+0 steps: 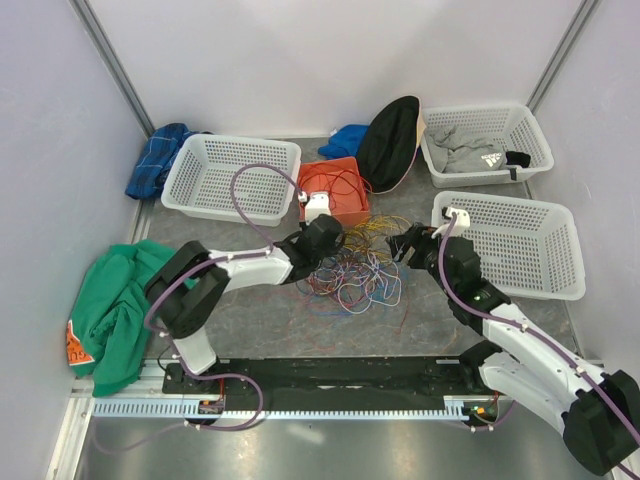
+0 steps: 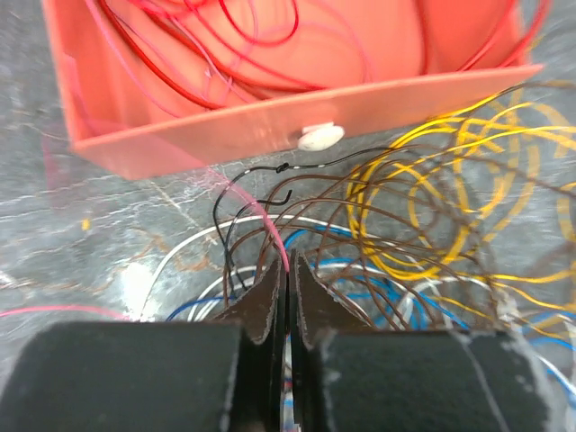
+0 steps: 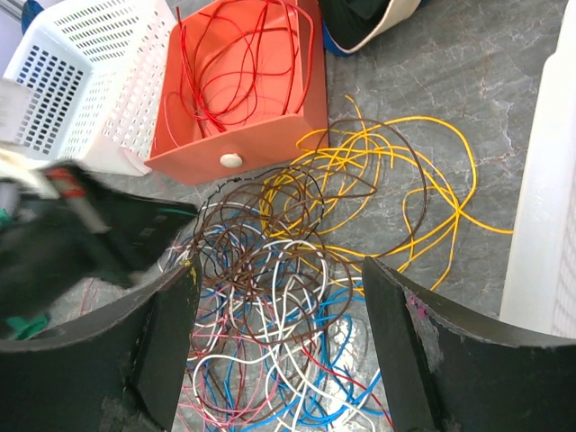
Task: Untangle the cables
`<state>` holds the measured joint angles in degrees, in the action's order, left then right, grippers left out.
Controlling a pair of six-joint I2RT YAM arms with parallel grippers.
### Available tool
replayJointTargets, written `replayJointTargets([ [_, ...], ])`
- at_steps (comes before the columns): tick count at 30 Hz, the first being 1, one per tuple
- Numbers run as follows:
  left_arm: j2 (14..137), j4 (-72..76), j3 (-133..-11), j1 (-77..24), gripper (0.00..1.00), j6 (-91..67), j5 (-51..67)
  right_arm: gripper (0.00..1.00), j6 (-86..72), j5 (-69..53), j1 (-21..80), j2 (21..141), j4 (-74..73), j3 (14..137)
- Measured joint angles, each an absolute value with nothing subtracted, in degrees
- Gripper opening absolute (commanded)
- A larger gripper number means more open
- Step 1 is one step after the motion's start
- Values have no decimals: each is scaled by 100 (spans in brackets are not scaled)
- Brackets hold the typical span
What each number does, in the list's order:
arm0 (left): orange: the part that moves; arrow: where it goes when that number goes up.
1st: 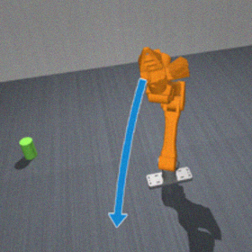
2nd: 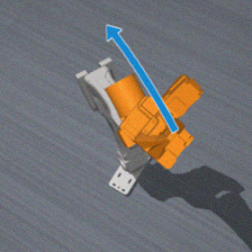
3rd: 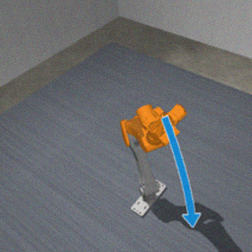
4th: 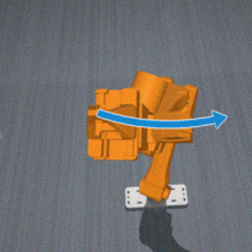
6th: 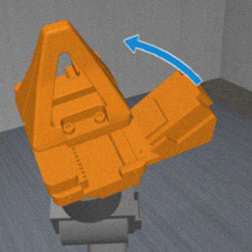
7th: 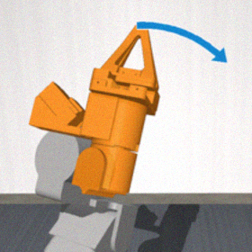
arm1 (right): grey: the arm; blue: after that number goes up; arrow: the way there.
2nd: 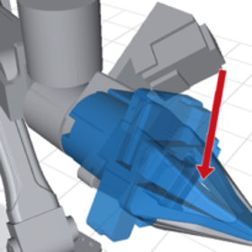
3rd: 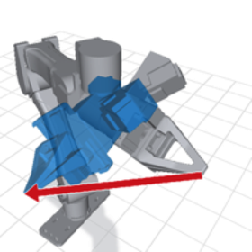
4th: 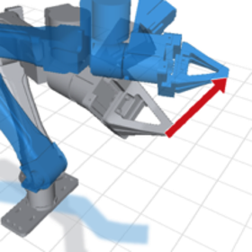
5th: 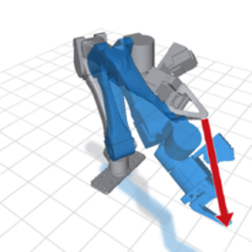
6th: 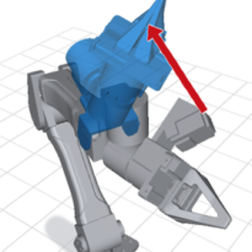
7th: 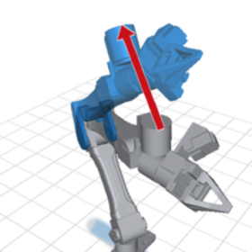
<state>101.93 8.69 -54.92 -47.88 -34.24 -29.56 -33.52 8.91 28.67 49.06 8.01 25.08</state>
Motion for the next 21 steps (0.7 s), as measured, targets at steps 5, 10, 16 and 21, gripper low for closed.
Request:
replayJointTargets([
  [5,8882,510,-5166,-4866,2,-3402,-2967,78,-3374,878,2867,4853,766,2475],
  [10,6716,-349,-5157,-4998,2,-3402,-2672,77,-3374,714,2873,4536,744,2458],
  [16,4751,-1306,-5196,-5024,2,-3428,-2213,77,-3485,550,3039,3889,766,2182],
  [21,4261,-2023,-5430,-5024,2,-3444,-1914,79,-3485,165,3378,3693,923,2106],
])
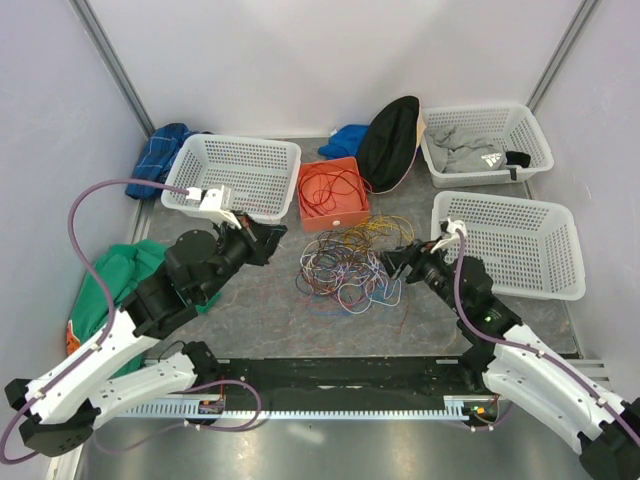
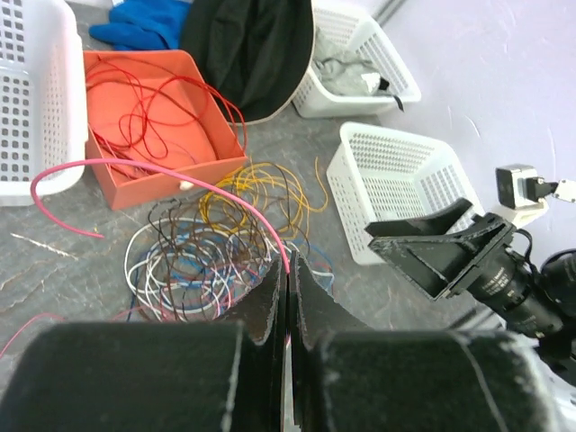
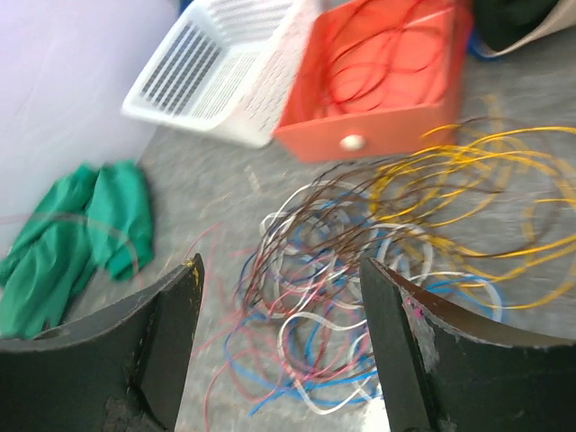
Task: Untangle the cables
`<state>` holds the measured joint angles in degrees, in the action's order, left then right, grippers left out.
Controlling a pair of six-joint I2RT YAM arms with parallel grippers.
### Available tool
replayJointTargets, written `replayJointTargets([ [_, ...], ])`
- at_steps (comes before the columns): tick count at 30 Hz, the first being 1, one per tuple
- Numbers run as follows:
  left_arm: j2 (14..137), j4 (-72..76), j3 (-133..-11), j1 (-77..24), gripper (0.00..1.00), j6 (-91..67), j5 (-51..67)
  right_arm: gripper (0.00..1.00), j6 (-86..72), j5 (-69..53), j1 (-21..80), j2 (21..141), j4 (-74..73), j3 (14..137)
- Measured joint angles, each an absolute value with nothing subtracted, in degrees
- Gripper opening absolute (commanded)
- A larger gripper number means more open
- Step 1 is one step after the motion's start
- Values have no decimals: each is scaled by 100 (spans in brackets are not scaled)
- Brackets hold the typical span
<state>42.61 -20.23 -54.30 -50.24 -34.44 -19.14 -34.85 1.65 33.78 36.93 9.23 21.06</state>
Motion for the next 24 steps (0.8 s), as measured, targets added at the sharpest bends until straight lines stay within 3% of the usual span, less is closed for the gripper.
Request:
replayJointTargets([
  [5,4678,-2331,-6112,-5024,2,-3413,-1632,81,-3227,-115,4152,4169,1076,2276],
  [15,5813,-2353,-7725,-5026,2,-3321,-1149,82,-2705,-113,5819,6198,2244,2762],
  [24,6121,-2248,-8202,-5028,2,-3319,-847,83,-2655,276,6226,7618,3986,3122],
])
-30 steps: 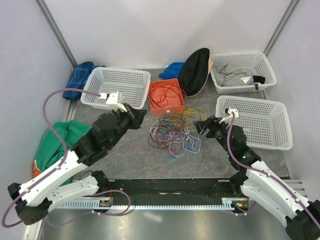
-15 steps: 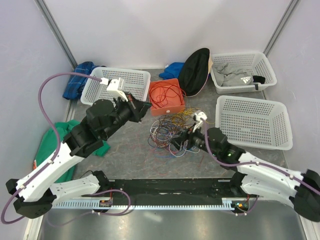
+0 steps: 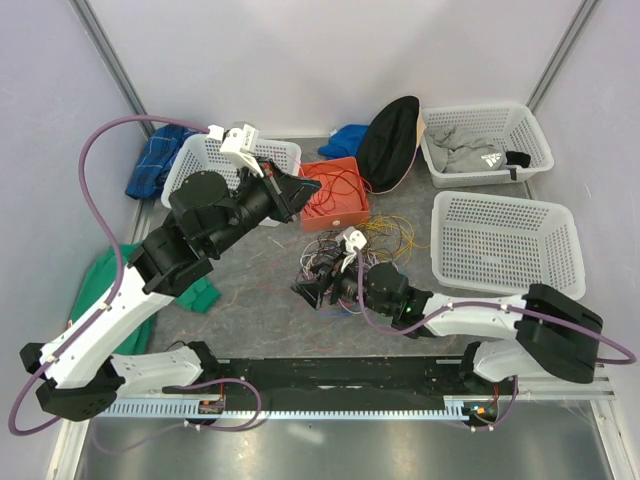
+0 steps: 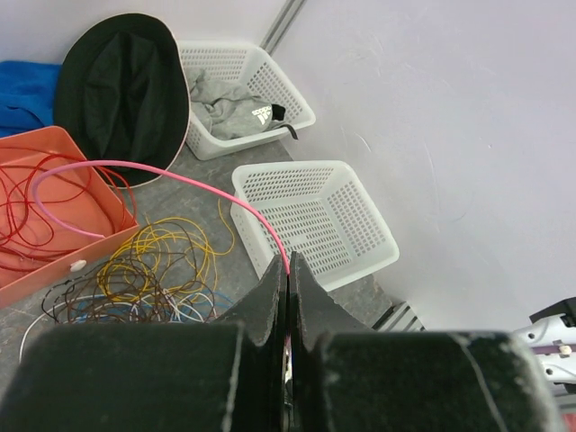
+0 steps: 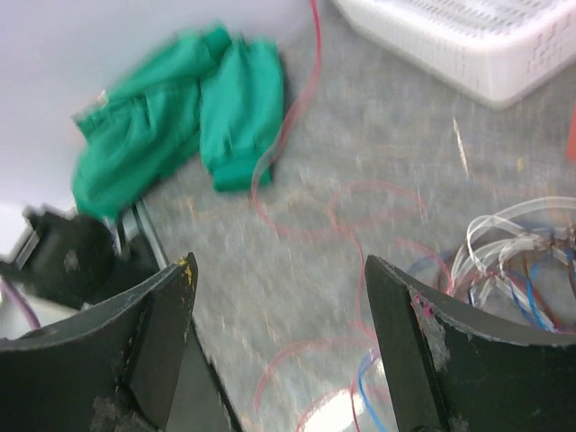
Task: Untangle the cables
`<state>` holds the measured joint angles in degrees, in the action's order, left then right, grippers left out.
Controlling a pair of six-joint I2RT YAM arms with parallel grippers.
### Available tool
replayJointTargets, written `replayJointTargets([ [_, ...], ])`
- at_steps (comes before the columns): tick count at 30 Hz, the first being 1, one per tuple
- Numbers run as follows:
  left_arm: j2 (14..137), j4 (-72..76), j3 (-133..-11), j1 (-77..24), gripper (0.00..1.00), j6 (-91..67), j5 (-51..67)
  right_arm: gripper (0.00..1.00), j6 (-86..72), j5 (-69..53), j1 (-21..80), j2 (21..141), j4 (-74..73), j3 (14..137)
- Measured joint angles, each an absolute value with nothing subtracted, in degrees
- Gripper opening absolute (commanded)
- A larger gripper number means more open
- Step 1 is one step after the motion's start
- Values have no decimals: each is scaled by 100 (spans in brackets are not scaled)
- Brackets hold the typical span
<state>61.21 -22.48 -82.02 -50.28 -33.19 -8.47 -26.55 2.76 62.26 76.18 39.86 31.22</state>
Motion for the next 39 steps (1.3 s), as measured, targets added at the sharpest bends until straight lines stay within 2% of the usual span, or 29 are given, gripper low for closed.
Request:
replayJointTargets([
  [12,6128,-2213,-8228,-5028,2,-3321,-727,83,-3061,812,6226,9402,6676,3583],
  [15,6128,-2215,-8243,-5028,2,-3323,-707,78,-3197,875,6226,9863,7000,3876],
  [16,6128,-2213,-8250,-5028,2,-3321,-703,63,-3234,899,6226,9992,7054,3990],
  [17,6123,-2213,-8252,-5028,2,-3323,-692,53,-3284,908,6224,10147,7116,4134],
  [18,6121,-2213,-8254,-5028,2,-3323,-690,36,-3299,910,6222,10232,7146,4206],
  [22,6090,-2215,-8254,-5028,2,-3323,-690,12,-3489,926,6195,10475,7277,4316],
  [24,6040,-2215,-8254,-5028,2,-3323,-696,4,-3524,956,6180,10462,7290,4294],
  [26,5968,-2211,-8239,-5028,2,-3321,-733,0,-3531,1039,6160,10324,7299,4145],
  [29,5752,-2198,-8114,-5028,5,-3310,-891,0,-3417,1260,6136,9559,6670,3826],
  [32,5330,-2117,-7717,-5028,10,-3229,-1299,0,-3089,1586,6125,8381,4930,4123],
  [36,4589,-2043,-6893,-5028,17,-3157,-2018,0,-2438,2176,6095,7196,2630,5592],
  [39,4069,-1997,-6237,-5028,22,-3146,-2488,0,-2099,2484,5994,6886,1577,6558],
])
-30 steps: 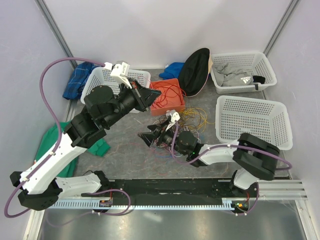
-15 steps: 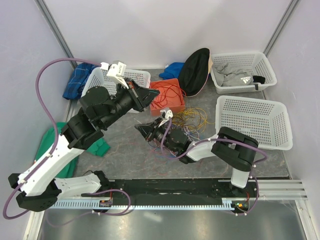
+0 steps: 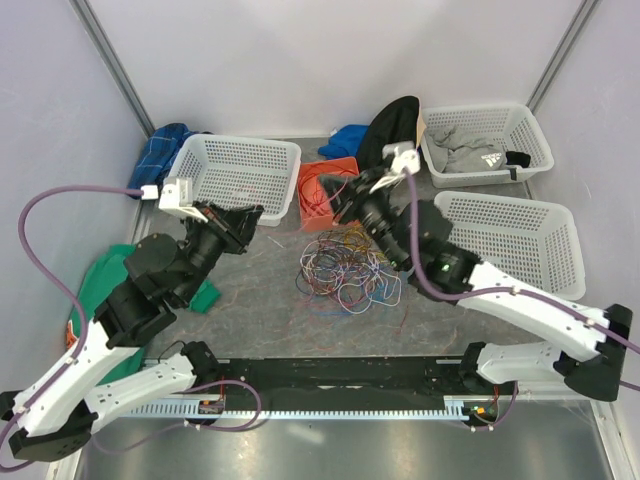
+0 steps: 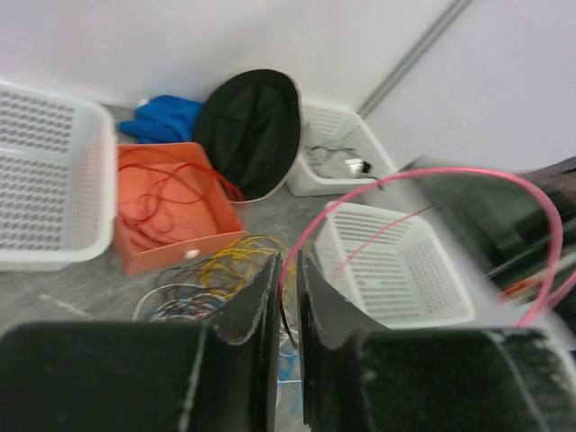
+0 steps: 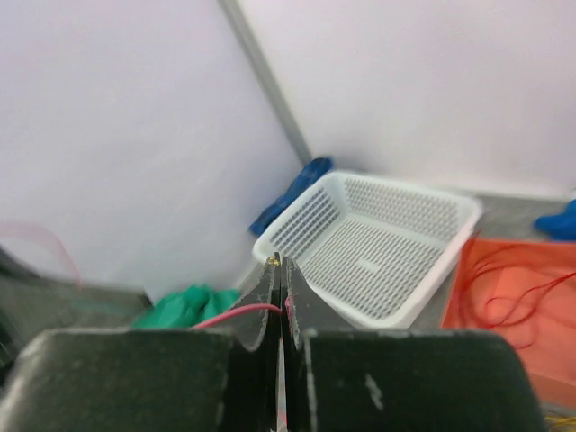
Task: Untangle the cables
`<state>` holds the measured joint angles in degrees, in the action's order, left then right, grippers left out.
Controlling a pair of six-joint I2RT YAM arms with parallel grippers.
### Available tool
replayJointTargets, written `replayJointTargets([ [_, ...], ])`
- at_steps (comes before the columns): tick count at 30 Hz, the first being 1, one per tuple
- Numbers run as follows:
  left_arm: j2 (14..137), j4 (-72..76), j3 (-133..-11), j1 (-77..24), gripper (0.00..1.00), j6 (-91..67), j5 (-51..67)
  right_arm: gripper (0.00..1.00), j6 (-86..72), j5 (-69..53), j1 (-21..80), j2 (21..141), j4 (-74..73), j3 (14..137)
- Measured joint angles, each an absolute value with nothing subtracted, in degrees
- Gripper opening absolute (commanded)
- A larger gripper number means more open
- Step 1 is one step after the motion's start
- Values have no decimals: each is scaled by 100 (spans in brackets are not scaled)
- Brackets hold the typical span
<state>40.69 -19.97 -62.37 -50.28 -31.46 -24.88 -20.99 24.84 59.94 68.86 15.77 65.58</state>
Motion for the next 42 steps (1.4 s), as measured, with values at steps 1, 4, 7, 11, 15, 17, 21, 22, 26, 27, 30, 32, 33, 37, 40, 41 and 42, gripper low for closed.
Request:
replayJointTargets([
  [1,3942,-1990,-6069,-5028,23,-3146,-2622,0,-2001,2593,5948,6847,1267,6855],
  [4,3723,-1951,-5629,-5028,24,-3144,-2969,0,-1763,2856,5808,6901,360,7616],
  [7,3632,-2008,-5321,-5028,29,-3146,-3168,0,-1575,3030,5666,7133,-440,8230],
  [11,3420,-2099,-4917,-5028,97,-3170,-3347,0,-1396,3148,5457,7590,-1282,8917],
  [15,3186,-2300,-4604,-5028,100,-3321,-3483,0,-1310,3151,5172,8049,-1776,9502],
  [17,3114,-2423,-4541,-5028,100,-3371,-3542,0,-1293,3131,5037,8259,-1949,9806],
  [21,2812,-2609,-4410,-5028,100,-3454,-3662,0,-1227,3087,4812,8652,-2165,10444],
  [22,2722,-2639,-4383,-5028,100,-3472,-3706,0,-1214,3074,4759,8753,-2211,10621],
  [26,2320,-2731,-4204,-5028,100,-3610,-3767,0,-1199,2978,4521,9181,-2294,11402],
  [27,2237,-2762,-4145,-5028,100,-3669,-3765,0,-1194,2936,4469,9282,-2292,11583],
  [30,2012,-2893,-3942,-5028,100,-3870,-3745,0,-1173,2838,4244,9692,-2318,12307],
  [32,1887,-3039,-3815,-5028,100,-4021,-3739,0,-1175,2779,4106,9957,-2346,12748],
  [33,1839,-3107,-3769,-5028,100,-4088,-3736,0,-1179,2724,4038,10079,-2342,12958],
  [37,1662,-3258,-3527,-5028,100,-4322,-3719,0,-1219,2539,3852,10418,-2241,13579],
  [40,1653,-3341,-3382,-5028,100,-4469,-3688,0,-1245,2484,3824,10422,-2047,13646],
  [41,1662,-3376,-3356,-5028,100,-4523,-3677,0,-1249,2456,3824,10420,-1964,13659],
  [42,1673,-3391,-3341,-5028,100,-4563,-3662,0,-1262,2421,3824,10420,-1852,13666],
])
